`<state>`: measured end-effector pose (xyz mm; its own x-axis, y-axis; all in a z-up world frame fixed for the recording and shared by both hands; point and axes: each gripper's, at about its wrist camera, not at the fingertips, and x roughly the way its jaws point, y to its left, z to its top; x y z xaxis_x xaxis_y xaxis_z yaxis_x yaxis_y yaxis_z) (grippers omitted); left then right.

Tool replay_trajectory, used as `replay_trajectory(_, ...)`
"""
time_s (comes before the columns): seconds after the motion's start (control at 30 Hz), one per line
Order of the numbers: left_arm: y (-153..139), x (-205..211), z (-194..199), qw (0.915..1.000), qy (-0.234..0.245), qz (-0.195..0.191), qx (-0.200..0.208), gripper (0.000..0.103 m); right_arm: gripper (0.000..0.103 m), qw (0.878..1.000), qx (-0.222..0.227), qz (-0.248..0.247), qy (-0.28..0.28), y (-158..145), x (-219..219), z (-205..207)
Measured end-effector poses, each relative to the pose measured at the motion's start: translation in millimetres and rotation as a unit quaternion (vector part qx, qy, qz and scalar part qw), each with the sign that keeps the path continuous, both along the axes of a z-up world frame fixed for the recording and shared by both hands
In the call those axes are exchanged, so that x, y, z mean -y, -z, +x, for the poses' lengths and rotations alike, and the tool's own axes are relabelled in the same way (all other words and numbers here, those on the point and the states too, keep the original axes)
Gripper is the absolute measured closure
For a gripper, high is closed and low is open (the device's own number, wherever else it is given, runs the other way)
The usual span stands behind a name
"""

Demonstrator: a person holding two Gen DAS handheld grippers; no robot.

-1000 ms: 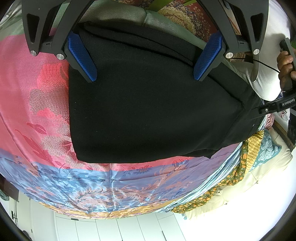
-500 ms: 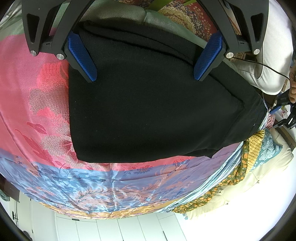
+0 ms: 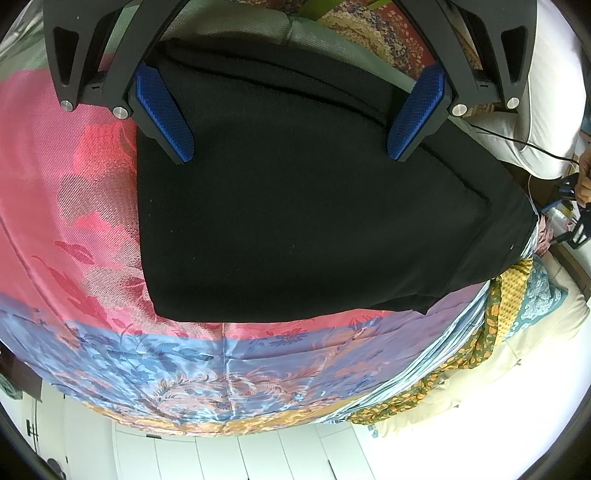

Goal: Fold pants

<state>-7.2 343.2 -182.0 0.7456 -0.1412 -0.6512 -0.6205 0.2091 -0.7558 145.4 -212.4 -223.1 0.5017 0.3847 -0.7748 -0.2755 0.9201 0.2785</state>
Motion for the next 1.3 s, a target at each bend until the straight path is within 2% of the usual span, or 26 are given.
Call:
replay_trajectory(0.17, 6, 2, 13, 0.9993, 0.005, 0.025, -0.026, 0.032, 0.0, 1.0, 0.0, 0.0, 0.0, 0, -1, -1)
replay_trajectory(0.27, 9, 0, 18, 0.9989, 0.001, 0.037, -0.03, 0.027, 0.0, 1.0, 0.0, -0.001, 0.0, 0, -1, -1)
replay_trajectory(0.43, 14, -3, 17, 0.9991, -0.002, 0.038, -0.018, 0.026, 0.0, 1.0, 0.001, -0.001, 0.0, 0, -1, -1)
replay_trajectory(0.53, 19, -6, 14, 0.9993, -0.006, 0.034, -0.013, 0.041, 0.0, 1.0, 0.001, -0.001, 0.0, 0, -1, -1)
replay_trajectory(0.57, 19, -7, 13, 0.9993, -0.007, 0.035, -0.013, 0.051, 0.0, 1.0, 0.001, -0.001, 0.0, 0, -1, -1)
replay_trajectory(0.6, 20, -7, 12, 0.9992, -0.008, 0.037, -0.013, 0.057, 0.0, 1.0, 0.001, -0.001, 0.0, 0, -1, -1)
replay_trajectory(0.67, 22, -8, 12, 0.9992, -0.007, 0.037, -0.013, 0.057, 0.0, 1.0, 0.001, -0.002, 0.0, 0, -1, 0)
replay_trajectory(0.73, 24, -9, 13, 0.999, -0.008, 0.038, -0.019, 0.051, 0.0, 1.0, 0.001, -0.002, 0.0, 0, 0, 0)
replay_trajectory(0.8, 27, -10, 18, 0.9983, -0.009, 0.046, -0.036, 0.023, 0.0, 1.0, 0.001, -0.001, -0.001, 0, -1, -1)
replay_trajectory(0.87, 31, -8, 28, 0.9964, 0.005, 0.058, -0.062, 0.021, 0.0, 1.0, 0.001, -0.001, 0.0, 0, -1, -1)
replay_trajectory(0.93, 35, -6, 32, 0.9955, 0.009, 0.064, -0.069, 0.022, 0.0, 1.0, 0.001, -0.002, -0.001, 0, -1, -1)
replay_trajectory(0.97, 34, -6, 32, 0.9957, 0.005, 0.064, -0.066, 0.032, 0.0, 1.0, 0.001, -0.002, 0.0, 0, -2, -2)
replay_trajectory(1.0, 32, -6, 30, 0.9964, 0.003, 0.063, -0.056, 0.047, 0.0, 1.0, 0.001, -0.002, -0.001, 0, -1, -1)
replay_trajectory(1.1, 23, -1, 23, 0.9955, -0.004, 0.079, -0.051, 0.068, 0.0, 1.0, 0.002, -0.003, -0.001, -1, -1, -1)
replay_trajectory(1.2, 4, 9, 20, 0.9908, -0.001, 0.12, -0.061, 0.077, 0.0, 1.0, 0.002, -0.003, -0.001, -1, 0, 0)
replay_trajectory(1.3, -19, 24, 24, 0.9815, 0.007, 0.174, -0.08, 0.081, 0.0, 1.0, 0.003, -0.003, -0.001, -1, -1, -1)
